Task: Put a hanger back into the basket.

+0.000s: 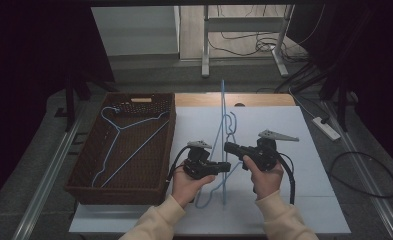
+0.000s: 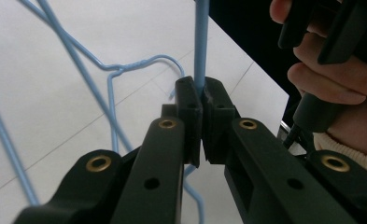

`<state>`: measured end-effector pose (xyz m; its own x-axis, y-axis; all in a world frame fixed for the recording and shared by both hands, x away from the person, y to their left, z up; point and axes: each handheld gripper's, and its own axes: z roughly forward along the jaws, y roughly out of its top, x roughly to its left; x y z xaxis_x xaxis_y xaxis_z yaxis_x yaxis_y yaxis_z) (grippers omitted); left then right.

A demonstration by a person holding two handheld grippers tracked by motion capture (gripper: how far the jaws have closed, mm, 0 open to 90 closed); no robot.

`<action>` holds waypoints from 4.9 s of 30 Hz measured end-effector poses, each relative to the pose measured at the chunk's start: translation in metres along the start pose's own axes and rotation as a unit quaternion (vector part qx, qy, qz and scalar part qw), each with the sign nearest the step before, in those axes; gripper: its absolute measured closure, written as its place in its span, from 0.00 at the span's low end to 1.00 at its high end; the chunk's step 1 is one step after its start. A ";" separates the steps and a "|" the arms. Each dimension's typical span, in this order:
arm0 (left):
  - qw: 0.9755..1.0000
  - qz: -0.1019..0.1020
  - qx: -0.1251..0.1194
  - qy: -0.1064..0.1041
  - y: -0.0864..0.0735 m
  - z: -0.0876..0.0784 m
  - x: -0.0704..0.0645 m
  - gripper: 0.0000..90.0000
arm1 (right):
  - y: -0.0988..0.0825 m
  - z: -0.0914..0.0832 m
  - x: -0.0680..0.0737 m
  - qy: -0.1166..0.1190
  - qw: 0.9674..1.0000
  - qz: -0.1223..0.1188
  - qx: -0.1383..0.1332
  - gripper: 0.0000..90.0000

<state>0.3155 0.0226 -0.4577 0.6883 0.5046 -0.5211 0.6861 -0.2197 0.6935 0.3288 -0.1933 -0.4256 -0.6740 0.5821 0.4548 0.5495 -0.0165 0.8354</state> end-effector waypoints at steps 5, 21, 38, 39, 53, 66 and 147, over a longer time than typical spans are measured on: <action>1.000 -0.001 0.000 0.005 0.003 -0.007 -0.004 0.97 | 0.002 -0.004 0.000 0.009 1.000 -0.017 -0.011 0.91; 1.000 0.002 -0.004 -0.016 0.015 -0.041 -0.021 0.97 | -0.007 -0.058 -0.022 -0.018 0.997 -0.075 -0.019 0.41; 0.999 0.052 -0.008 0.010 0.034 -0.105 -0.017 0.97 | -0.034 -0.069 -0.051 -0.074 0.988 -0.125 0.047 0.29; 0.999 0.053 -0.007 0.011 0.034 -0.108 -0.016 0.97 | -0.034 -0.069 -0.052 -0.078 0.987 -0.129 0.048 0.29; 0.996 0.079 -0.002 0.032 0.040 -0.148 -0.008 0.97 | -0.039 -0.067 -0.060 -0.096 0.985 -0.131 0.063 0.28; 0.995 0.085 -0.020 0.051 0.038 -0.194 0.015 0.97 | -0.041 -0.064 -0.063 -0.100 0.984 -0.131 0.071 0.28; 0.960 -0.016 0.148 0.237 -0.038 -0.237 0.162 0.96 | -0.047 -0.056 -0.069 -0.107 0.982 -0.125 0.097 0.27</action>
<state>0.3448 0.3103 -0.4508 0.5298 0.8225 -0.2070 0.7901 -0.3900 0.4729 0.3220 -0.2787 -0.4791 -0.6924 0.7058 0.1498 0.4773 0.2924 0.8287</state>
